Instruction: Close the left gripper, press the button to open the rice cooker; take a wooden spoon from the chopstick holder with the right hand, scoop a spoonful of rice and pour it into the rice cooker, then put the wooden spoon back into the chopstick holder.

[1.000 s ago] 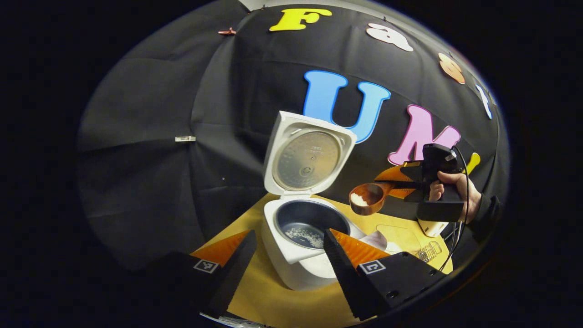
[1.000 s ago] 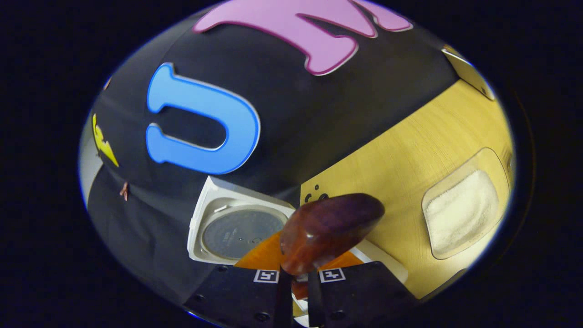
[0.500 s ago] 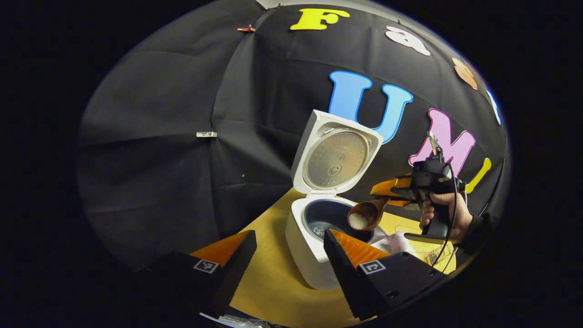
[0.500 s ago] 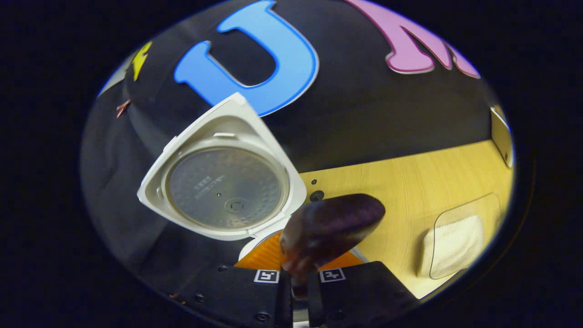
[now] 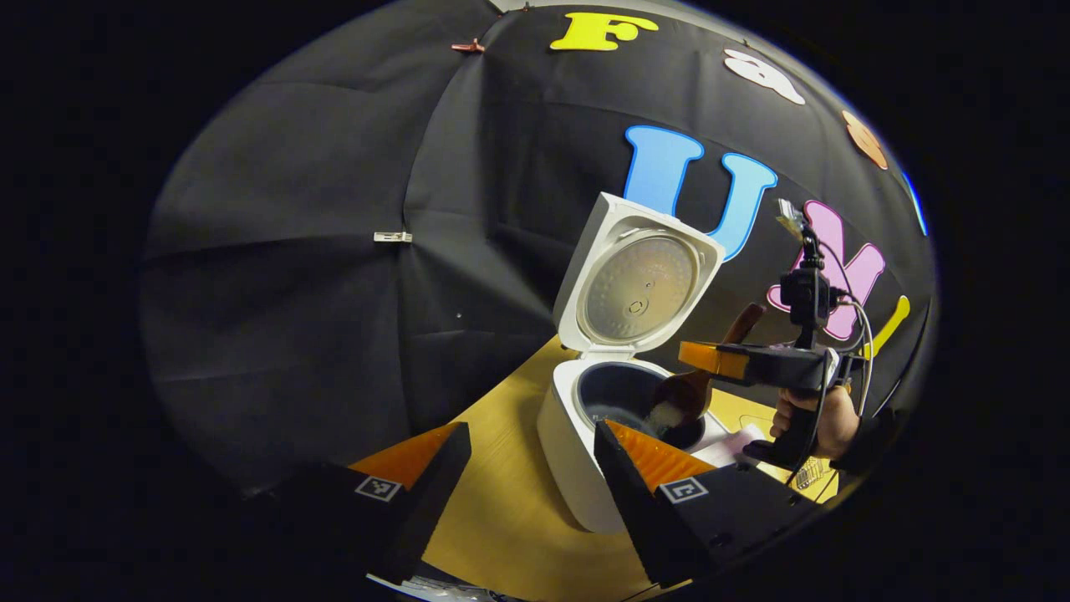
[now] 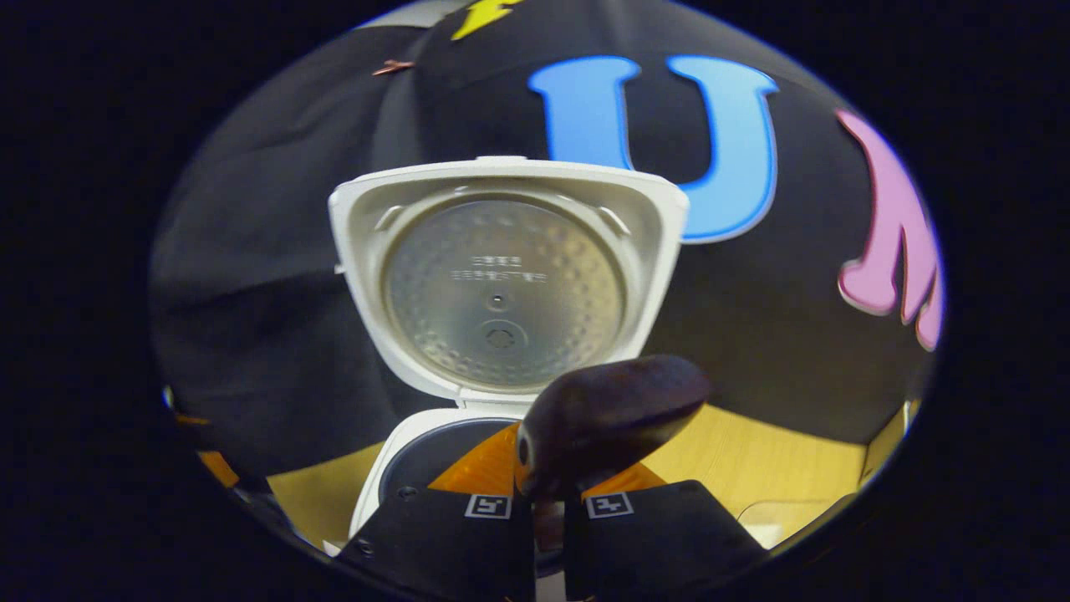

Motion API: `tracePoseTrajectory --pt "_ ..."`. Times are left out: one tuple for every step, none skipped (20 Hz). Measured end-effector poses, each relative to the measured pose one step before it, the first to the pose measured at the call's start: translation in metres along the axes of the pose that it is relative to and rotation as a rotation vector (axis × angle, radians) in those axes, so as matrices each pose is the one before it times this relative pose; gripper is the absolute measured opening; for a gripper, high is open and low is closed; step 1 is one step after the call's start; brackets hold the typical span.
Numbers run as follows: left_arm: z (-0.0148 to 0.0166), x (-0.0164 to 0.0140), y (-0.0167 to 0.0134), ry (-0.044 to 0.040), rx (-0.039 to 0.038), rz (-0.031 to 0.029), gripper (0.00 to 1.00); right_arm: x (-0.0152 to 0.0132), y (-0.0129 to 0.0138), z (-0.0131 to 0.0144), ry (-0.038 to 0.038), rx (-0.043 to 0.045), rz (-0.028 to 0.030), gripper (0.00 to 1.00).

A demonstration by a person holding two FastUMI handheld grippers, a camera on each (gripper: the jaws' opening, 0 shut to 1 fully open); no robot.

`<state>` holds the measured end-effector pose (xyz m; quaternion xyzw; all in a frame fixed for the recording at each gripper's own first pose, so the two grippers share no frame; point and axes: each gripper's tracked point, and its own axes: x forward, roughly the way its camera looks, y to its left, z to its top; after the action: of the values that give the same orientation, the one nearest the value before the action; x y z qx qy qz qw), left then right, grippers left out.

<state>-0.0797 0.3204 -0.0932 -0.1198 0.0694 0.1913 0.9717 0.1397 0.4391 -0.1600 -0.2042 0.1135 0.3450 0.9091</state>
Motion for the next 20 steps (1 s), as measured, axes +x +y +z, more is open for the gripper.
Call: tracePoseTrajectory --pt "-0.00071 0.00035 0.00209 0.00005 -0.00389 0.00294 0.96 0.00083 0.00889 0.00283 -0.01195 -0.03987 0.02089 0.17" --pt "0.00163 0.00249 0.00048 -0.00259 -0.00380 0.00252 0.96 -0.00129 0.00789 0.00166 -0.00498 -0.02111 0.01832 0.17" --pt "0.00207 0.00092 0.00226 -0.00361 -0.00265 0.00201 0.96 -0.00016 0.00495 0.00070 -0.00093 -0.01601 0.01243 0.17" --pt "0.00063 0.00037 0.00077 -0.00414 -0.00140 0.00122 0.96 0.00289 0.00345 -0.00061 -0.00557 -0.02798 0.00604 0.17" --pt "0.00158 0.00027 0.00148 -0.00313 -0.00157 0.00187 0.96 0.00160 0.00176 0.00071 -0.00880 -0.03450 0.00263 0.17" --pt "0.00000 0.00072 0.00076 -0.00262 -0.00270 0.00021 0.96 -0.00063 0.00113 0.00225 -0.00876 -0.03220 0.00334 0.17" --pt "0.00048 0.00058 -0.00015 -0.00054 -0.00247 -0.00107 0.96 -0.00158 0.00142 0.00173 -0.00723 -0.02494 0.00530 0.17" --pt "-0.00076 0.00075 0.00012 0.00058 -0.00010 0.00038 0.96 -0.00199 0.00110 0.00347 -0.00736 -0.02843 0.00363 0.17" --pt "0.00040 0.00122 0.00132 -0.00037 0.00161 0.00042 0.96 -0.00256 0.00026 0.00202 -0.00818 -0.02500 0.00354 0.17" --pt "-0.00035 0.00032 -0.00043 -0.00157 0.00146 -0.00055 0.96 -0.00016 0.00027 0.00267 -0.00694 -0.02461 0.00182 0.17" --pt "0.00051 0.00059 -0.00061 -0.00052 -0.00016 -0.00137 0.96 0.00003 -0.00114 0.00138 0.00125 0.00243 0.00383 0.17" --pt "0.00103 0.00037 -0.00045 -0.00094 -0.00063 -0.00279 0.96 -0.00007 0.00135 -0.00055 0.00799 0.03222 0.01098 0.17" --pt "0.00181 0.00089 0.00002 -0.00142 0.00079 -0.00140 0.96 -0.00215 0.00110 0.00053 0.00941 0.04378 0.01033 0.17" --pt "0.00038 0.00056 -0.00020 -0.00149 0.00166 -0.00082 0.96 -0.00124 -0.00341 0.00496 -0.00240 0.03516 0.00083 0.17" --pt "0.00231 -0.00042 -0.00067 -0.00372 0.00022 -0.00126 0.96 -0.00128 -0.00475 0.00656 -0.01115 0.03272 -0.00283 0.17" --pt "0.00174 -0.00029 -0.00078 -0.00436 -0.00224 -0.00209 0.96 -0.00058 -0.00265 0.00349 -0.00675 0.02500 -0.00207 0.17" --pt "0.00196 -0.00011 -0.00164 -0.00157 -0.00659 -0.00226 0.96 -0.00210 -0.00502 0.00425 -0.00175 0.02761 -0.00288 0.17" --pt "0.00019 -0.00111 -0.00139 -0.00117 -0.00678 -0.00223 0.96 -0.00226 -0.00505 0.00488 -0.00194 0.02962 -0.00469 0.17" --pt "0.00195 -0.00102 -0.00208 -0.00272 -0.00453 -0.00133 0.96 -0.00295 -0.00543 0.00547 -0.00251 0.03248 -0.00456 0.18" --pt "0.00011 -0.00072 -0.00252 -0.00300 -0.00054 -0.00079 0.96 -0.00230 -0.00485 0.00453 -0.00415 0.03420 -0.00608 0.17"
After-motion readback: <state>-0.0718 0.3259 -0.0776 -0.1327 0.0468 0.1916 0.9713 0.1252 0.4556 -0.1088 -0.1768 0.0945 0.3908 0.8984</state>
